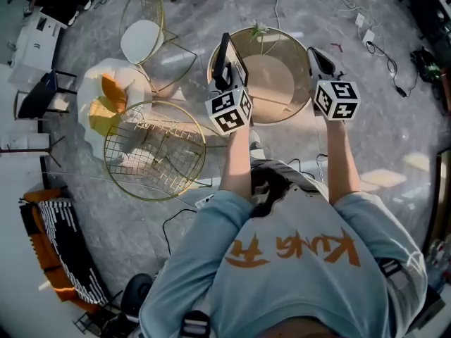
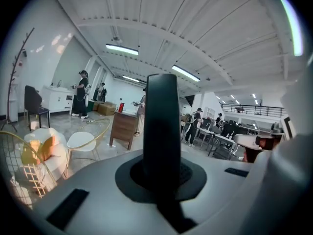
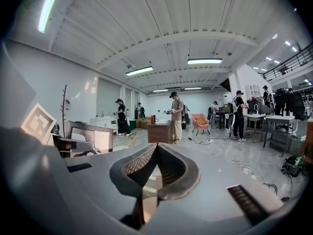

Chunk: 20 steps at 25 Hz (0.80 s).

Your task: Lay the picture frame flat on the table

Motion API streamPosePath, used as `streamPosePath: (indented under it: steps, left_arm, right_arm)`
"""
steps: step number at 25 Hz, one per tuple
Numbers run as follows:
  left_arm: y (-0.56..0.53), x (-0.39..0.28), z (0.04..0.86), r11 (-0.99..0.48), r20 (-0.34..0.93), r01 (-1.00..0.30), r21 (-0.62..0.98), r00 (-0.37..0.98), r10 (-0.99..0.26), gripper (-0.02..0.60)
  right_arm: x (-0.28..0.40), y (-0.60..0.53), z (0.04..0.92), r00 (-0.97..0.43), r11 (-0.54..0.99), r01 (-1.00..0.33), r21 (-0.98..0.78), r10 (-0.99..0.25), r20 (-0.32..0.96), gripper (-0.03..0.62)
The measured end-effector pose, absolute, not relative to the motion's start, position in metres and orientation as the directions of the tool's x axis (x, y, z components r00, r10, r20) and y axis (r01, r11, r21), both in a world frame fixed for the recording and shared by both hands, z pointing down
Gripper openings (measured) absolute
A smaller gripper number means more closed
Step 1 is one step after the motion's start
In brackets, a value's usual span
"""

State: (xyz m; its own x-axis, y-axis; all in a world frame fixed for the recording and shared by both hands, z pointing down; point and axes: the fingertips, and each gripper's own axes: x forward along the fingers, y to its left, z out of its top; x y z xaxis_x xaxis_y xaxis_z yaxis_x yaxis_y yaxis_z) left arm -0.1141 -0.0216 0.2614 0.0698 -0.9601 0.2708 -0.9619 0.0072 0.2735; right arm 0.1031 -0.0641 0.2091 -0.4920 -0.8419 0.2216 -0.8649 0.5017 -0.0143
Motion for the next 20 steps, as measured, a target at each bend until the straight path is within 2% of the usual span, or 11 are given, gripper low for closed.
streamPosePath:
  steps: [10,20]
  left_arm:
    - [-0.087,-0.203,0.322,0.202,0.361,-0.89,0.41,-0.045,-0.931,0.026]
    - [-0.146,-0.221,0.368,0.2,0.437,-0.877,0.438,0.013,-0.899,0.026]
  right_arm:
    - [0.016,-0.151,0.229,-0.565,0.619,-0.783,0.068,-0.752,0.339,-0.002]
    - [-0.02,-0.215,0.268,-0.538,0.61,-0.79,0.054,-0.734,0.415,-0.002]
